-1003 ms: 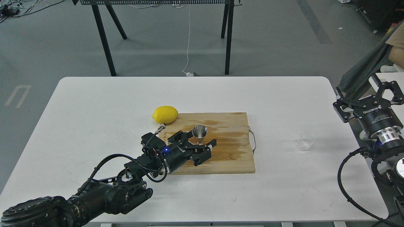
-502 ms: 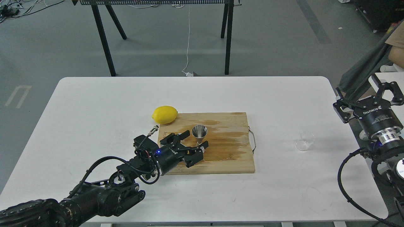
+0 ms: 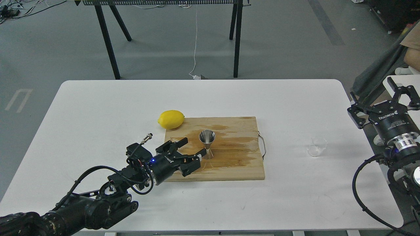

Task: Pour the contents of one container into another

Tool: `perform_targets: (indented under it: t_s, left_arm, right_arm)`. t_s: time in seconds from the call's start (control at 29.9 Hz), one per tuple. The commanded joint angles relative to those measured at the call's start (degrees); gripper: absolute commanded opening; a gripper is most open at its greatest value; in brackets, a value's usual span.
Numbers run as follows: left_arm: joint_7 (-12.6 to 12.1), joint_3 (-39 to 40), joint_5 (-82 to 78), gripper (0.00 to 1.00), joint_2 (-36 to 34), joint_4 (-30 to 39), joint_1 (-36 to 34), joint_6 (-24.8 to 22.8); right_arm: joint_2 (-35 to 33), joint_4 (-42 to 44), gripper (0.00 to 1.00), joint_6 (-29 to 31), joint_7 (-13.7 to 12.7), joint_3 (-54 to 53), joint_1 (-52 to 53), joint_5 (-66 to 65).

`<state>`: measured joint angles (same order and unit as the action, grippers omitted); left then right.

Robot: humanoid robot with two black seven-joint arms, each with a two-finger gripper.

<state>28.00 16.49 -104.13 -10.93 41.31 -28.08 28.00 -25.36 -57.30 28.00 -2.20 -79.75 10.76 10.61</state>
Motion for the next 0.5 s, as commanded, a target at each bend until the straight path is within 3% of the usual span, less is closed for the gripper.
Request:
perform_targets:
  t_s: [0.0,0.07,0.2,0.33,0.43,0.47]
  left_arm:
    - [0.0,0.56,6.02,0.96,-5.67,5.17,-0.3,0.0]
    - [0.0,0.74,11.73,0.96,-9.97,8.42,-0.83,-1.35]
    - [0.0,3.45,22.63,0.96,-18.76,16.59,-2.32,-11.53]
    - [0.0,11.53,32.12,0.96,-23.69,19.33,-3.82,-30.49]
    - [0.0,20.22,40.81,0.96,-25.1,18.37,-3.82,-51.91]
    - [0.0,22.43,43.98,0.96,-25.54,17.49,-3.82,-56.0]
  right_arm:
    - [-0.04,0.0,0.99,0.0,0.0,-0.06,-0.12,0.03]
    - [-0.04,0.0,0.99,0.0,0.0,-0.06,-0.12,0.03]
    - [0.05,-0.09,0.99,0.0,0.0,-0.06,-0.03,0.03]
    - [0.14,-0.09,0.99,0.0,0.0,-0.06,-0.03,0.03]
    - [0.22,-0.09,0.99,0.0,0.0,-0.06,-0.03,-0.06]
    - [0.22,0.0,0.99,0.0,-0.09,-0.06,-0.03,0.03]
